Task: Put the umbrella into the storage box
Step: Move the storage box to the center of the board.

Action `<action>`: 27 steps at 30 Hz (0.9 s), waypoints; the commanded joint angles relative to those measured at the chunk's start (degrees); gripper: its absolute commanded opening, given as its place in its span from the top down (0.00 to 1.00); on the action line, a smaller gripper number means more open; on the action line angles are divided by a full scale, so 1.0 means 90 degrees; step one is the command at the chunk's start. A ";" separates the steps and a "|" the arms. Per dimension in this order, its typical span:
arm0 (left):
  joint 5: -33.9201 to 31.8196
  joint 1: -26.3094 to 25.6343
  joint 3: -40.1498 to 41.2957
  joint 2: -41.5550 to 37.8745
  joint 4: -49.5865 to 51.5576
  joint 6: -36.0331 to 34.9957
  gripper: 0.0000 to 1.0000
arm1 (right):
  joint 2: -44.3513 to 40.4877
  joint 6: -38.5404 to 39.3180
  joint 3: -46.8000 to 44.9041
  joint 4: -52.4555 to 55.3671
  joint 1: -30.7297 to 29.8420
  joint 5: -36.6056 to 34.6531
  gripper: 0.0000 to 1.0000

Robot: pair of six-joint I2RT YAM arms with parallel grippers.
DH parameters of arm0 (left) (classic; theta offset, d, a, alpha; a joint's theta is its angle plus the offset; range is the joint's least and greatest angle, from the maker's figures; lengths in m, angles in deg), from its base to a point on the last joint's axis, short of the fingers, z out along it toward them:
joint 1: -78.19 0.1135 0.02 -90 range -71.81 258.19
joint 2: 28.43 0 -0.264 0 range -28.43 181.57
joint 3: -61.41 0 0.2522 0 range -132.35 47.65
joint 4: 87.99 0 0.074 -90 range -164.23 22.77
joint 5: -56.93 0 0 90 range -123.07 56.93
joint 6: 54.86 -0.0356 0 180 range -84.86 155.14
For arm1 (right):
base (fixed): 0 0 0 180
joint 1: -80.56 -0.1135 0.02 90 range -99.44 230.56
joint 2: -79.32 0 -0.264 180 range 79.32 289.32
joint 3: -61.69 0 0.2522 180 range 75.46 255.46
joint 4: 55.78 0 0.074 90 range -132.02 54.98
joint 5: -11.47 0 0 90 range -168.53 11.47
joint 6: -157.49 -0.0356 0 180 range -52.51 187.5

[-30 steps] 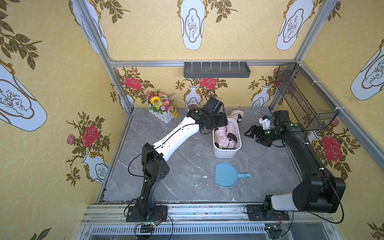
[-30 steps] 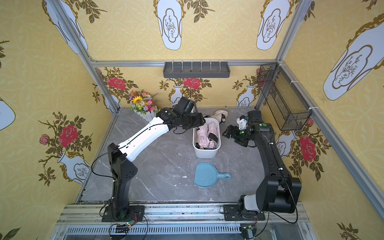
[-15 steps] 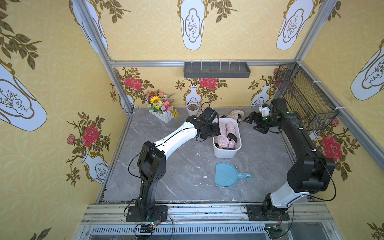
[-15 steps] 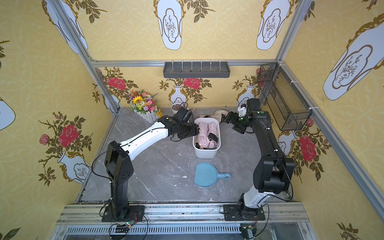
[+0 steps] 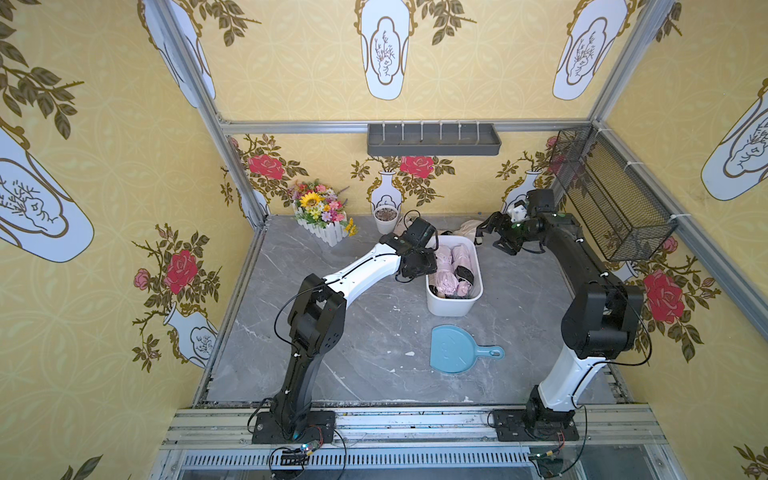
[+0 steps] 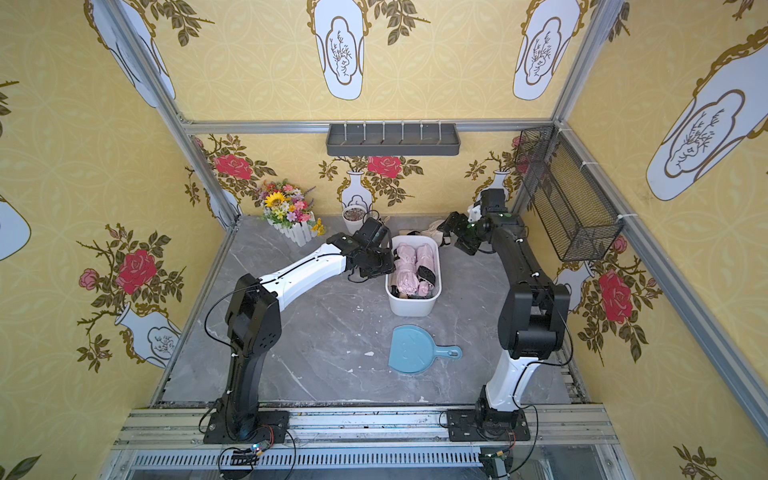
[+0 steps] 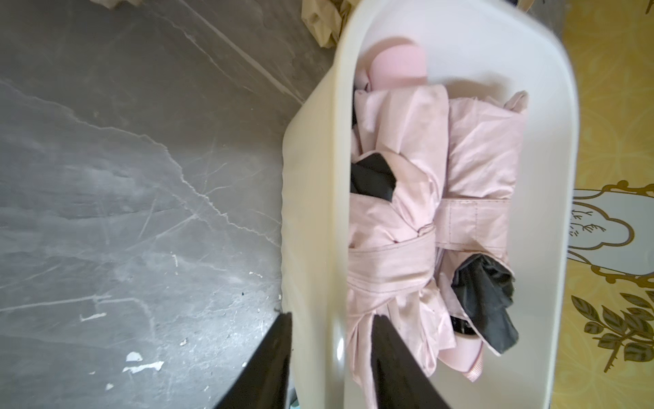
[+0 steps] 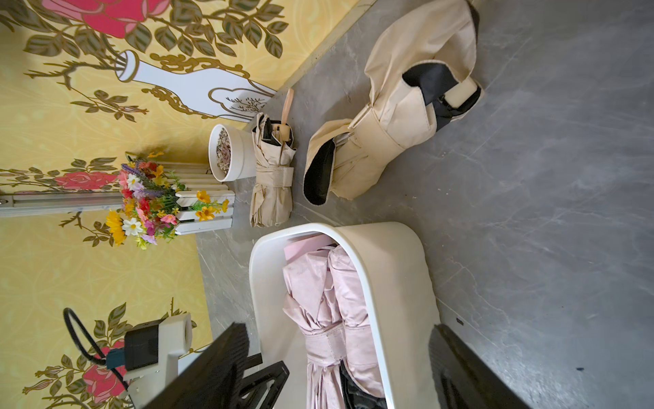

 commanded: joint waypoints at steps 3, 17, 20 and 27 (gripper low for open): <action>-0.0087 0.0004 -0.0085 0.0180 0.0100 -0.0164 0.79 | 0.0024 -0.0071 -0.0038 -0.0323 -0.0111 -0.0100 0.16; -0.0453 0.0119 -0.0356 0.0048 0.0430 -0.0403 1.00 | -0.0077 0.0126 -0.0160 -0.0194 -0.0153 -0.0131 0.16; -0.0616 0.0213 -0.0296 -0.0207 0.0594 -0.0389 1.00 | -0.0084 0.0133 -0.0224 -0.0186 -0.0163 -0.0134 0.16; -0.0815 0.0502 0.0805 -0.1388 0.0631 -0.0556 1.00 | 0.0219 -0.0206 -0.0117 -0.0400 -0.0222 -0.0457 0.16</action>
